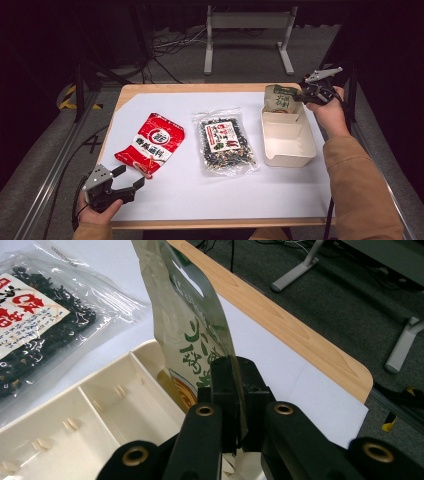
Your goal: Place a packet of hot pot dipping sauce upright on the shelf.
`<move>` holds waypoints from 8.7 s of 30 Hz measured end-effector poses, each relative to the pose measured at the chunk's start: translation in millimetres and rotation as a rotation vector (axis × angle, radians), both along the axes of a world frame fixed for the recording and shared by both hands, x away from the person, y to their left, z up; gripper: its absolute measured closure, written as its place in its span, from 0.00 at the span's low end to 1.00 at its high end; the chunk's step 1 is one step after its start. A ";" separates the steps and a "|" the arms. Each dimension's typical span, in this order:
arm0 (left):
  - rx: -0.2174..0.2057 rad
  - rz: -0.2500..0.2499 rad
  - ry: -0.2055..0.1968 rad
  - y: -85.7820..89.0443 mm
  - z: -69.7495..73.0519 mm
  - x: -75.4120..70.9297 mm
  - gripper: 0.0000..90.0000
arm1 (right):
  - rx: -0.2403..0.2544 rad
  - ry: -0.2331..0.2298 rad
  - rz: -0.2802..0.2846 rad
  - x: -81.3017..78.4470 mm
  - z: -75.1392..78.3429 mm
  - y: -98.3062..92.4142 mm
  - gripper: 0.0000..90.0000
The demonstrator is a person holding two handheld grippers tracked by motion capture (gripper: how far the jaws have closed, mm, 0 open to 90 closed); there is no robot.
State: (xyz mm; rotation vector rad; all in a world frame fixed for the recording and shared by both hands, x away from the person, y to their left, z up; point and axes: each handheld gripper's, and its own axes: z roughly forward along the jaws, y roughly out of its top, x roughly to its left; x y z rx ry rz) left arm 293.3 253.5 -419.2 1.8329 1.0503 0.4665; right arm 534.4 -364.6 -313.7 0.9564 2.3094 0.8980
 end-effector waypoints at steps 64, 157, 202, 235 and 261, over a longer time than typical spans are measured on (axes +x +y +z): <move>0.000 -0.012 -0.061 -12.7 7.5 20.3 0.22 | 0.294 -0.118 0.184 -163.0 10.6 53.9 0.58; -0.010 0.059 0.461 35.1 -20.2 152.3 0.63 | 0.286 0.017 0.228 -177.5 -31.6 91.0 0.46; -0.069 -0.105 0.162 -33.5 46.4 97.1 0.86 | 0.259 0.008 0.255 -184.6 -31.1 107.1 0.55; -0.102 -0.323 0.077 -102.3 66.3 62.7 0.86 | 0.505 0.160 0.277 -178.2 -64.4 162.5 0.49; -0.069 -0.342 0.078 -117.1 56.2 60.4 0.86 | 0.573 0.176 0.362 -174.4 -66.6 173.0 1.00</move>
